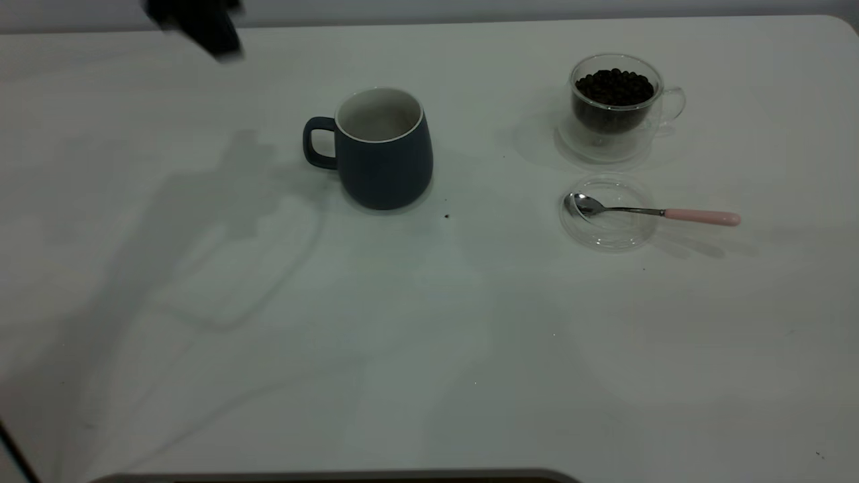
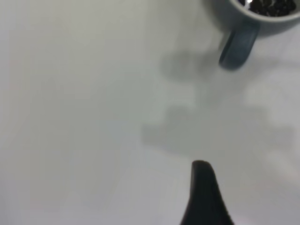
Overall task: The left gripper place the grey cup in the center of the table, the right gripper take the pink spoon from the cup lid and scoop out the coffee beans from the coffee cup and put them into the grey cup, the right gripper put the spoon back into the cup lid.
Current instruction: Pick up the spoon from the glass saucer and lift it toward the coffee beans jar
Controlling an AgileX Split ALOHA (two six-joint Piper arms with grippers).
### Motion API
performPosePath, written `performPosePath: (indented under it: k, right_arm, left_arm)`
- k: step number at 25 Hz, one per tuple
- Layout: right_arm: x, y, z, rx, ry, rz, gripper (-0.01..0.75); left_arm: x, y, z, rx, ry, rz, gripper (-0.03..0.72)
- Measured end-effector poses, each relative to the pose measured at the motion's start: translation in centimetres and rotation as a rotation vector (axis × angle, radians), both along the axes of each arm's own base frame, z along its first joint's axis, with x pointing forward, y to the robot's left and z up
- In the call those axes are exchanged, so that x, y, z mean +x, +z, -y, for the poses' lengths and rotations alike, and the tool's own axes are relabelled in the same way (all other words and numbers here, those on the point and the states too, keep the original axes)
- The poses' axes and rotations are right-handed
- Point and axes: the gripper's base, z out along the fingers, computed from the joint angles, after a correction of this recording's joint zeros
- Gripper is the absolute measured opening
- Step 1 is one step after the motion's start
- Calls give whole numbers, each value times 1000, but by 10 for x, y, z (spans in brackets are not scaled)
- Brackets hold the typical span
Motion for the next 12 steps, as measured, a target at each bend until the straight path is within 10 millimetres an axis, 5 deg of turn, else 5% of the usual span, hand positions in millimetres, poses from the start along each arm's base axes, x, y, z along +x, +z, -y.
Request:
performPosePath:
  k: [6,12]
  right_arm:
    - [0,0,0,0,0,0,577]
    - [0,0,0,0,0,0,577]
  left_arm:
    - [-55,117,-18,-147,484,26,569]
    - [-120,179,-42,-154,749,1,569]
